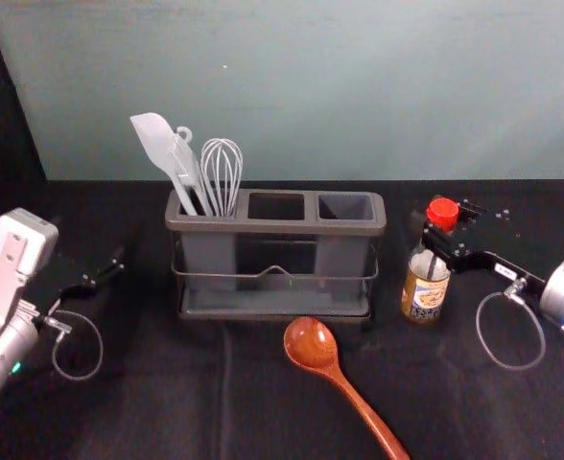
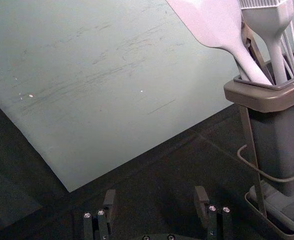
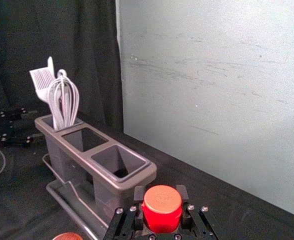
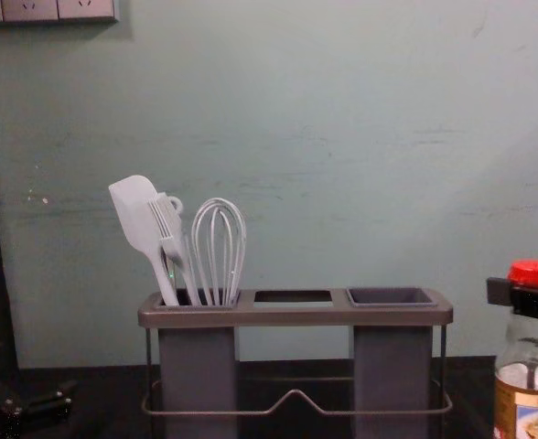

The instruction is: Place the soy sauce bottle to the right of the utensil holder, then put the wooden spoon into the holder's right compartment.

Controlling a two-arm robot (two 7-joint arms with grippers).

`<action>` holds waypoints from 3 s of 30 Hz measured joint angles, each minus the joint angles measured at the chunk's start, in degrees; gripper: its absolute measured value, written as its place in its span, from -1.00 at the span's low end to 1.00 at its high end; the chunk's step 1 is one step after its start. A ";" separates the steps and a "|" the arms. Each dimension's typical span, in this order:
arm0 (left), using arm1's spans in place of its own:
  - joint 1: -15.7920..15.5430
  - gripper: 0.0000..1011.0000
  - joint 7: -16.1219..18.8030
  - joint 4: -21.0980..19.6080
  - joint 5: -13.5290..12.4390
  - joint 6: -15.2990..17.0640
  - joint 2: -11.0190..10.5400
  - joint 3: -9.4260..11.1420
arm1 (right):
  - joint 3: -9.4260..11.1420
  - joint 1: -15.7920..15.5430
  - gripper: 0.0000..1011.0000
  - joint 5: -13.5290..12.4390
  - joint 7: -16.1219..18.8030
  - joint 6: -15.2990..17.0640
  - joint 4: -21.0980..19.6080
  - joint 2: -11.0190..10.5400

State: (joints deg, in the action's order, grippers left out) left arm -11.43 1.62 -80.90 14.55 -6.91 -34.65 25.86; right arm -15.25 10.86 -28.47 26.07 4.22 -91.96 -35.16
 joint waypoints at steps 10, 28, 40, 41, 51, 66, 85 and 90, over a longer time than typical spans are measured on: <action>0.00 1.00 0.00 0.00 0.00 0.00 0.00 0.00 | -1.88 4.82 -0.24 1.51 -0.23 1.05 5.14 3.24; 0.00 1.00 0.00 0.00 0.00 0.00 0.00 0.00 | -2.53 7.01 -0.24 2.63 -0.18 0.60 8.33 5.15; 0.00 1.00 0.00 0.00 0.00 0.00 0.00 0.00 | -2.43 7.00 -0.23 3.00 -0.18 0.86 8.58 5.27; 0.00 1.00 0.00 0.00 0.00 0.00 0.00 0.00 | -2.43 6.98 -0.24 3.08 -0.18 0.86 8.58 5.25; 0.00 1.00 0.00 0.00 0.00 0.00 0.00 0.00 | -2.39 6.70 -0.24 3.43 -0.19 0.93 8.71 5.29; 0.00 1.00 0.00 0.00 0.00 0.00 0.00 0.00 | -2.40 6.40 -0.24 3.76 -0.27 1.04 8.87 5.46; 0.00 1.00 0.00 0.00 0.00 0.00 0.00 0.00 | -2.41 6.44 0.61 3.70 -0.35 1.04 8.83 5.45; 0.00 1.00 0.00 0.00 0.00 0.00 0.00 0.00 | -2.41 6.44 0.91 3.69 -0.37 1.04 8.81 5.45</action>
State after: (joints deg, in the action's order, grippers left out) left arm -11.43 1.62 -80.90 14.55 -6.91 -34.65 25.86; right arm -17.66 17.31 -24.78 25.69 5.26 -83.15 -29.70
